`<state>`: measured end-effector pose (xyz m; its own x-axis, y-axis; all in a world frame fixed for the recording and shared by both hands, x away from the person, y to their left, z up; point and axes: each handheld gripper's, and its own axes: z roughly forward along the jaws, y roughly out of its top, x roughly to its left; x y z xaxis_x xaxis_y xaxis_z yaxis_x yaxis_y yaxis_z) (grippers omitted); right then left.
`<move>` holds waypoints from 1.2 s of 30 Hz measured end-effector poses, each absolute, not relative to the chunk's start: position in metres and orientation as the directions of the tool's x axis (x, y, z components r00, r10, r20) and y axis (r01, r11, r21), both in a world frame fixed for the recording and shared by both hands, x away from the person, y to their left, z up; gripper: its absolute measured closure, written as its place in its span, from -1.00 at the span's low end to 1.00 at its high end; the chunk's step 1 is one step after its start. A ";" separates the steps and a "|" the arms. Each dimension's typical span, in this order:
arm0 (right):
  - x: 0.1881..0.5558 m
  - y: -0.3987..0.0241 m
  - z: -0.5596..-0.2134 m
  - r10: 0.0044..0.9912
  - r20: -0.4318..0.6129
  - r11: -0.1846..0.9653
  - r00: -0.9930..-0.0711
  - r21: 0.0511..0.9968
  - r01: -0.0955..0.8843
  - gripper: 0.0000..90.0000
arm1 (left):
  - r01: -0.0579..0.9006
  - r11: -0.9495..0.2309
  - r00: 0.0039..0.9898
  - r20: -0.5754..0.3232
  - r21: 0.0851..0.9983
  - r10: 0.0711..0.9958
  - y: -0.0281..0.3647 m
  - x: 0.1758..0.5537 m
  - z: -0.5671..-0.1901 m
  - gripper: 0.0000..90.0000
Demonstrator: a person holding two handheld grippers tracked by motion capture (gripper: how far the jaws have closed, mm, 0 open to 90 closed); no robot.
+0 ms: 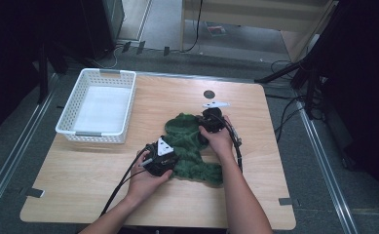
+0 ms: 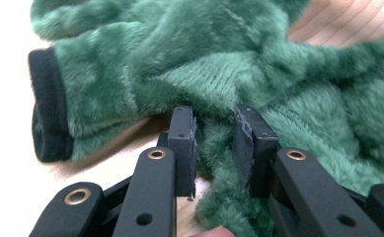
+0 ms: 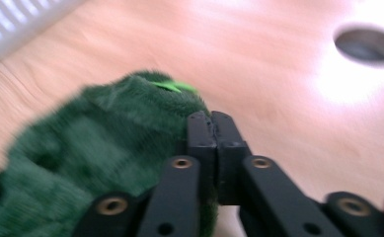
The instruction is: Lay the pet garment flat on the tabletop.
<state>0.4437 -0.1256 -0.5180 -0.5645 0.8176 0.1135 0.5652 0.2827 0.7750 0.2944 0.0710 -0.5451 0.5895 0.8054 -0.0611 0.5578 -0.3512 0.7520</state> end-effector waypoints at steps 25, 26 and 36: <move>0.305 -0.141 -0.528 0.765 0.118 0.356 -0.633 0.742 0.568 0.80 | 0.596 -0.248 0.548 -0.161 0.764 0.821 0.085 0.297 -0.546 0.41; 0.304 -0.143 -0.530 0.769 0.123 0.350 -0.627 0.741 0.574 0.84 | 0.599 -0.248 0.547 -0.163 0.762 0.821 0.085 0.298 -0.546 0.41; 0.294 -0.155 -0.529 0.782 0.147 0.274 -0.605 0.792 0.546 0.19 | 0.594 -0.183 0.538 -0.217 0.783 0.815 0.098 0.296 -0.545 0.08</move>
<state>0.2936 -0.1551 -0.5293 -0.6054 0.7822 0.1471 0.5458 0.2735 0.7920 0.2957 0.0978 -0.5447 0.5380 0.8145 -0.2170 0.5938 -0.1835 0.7834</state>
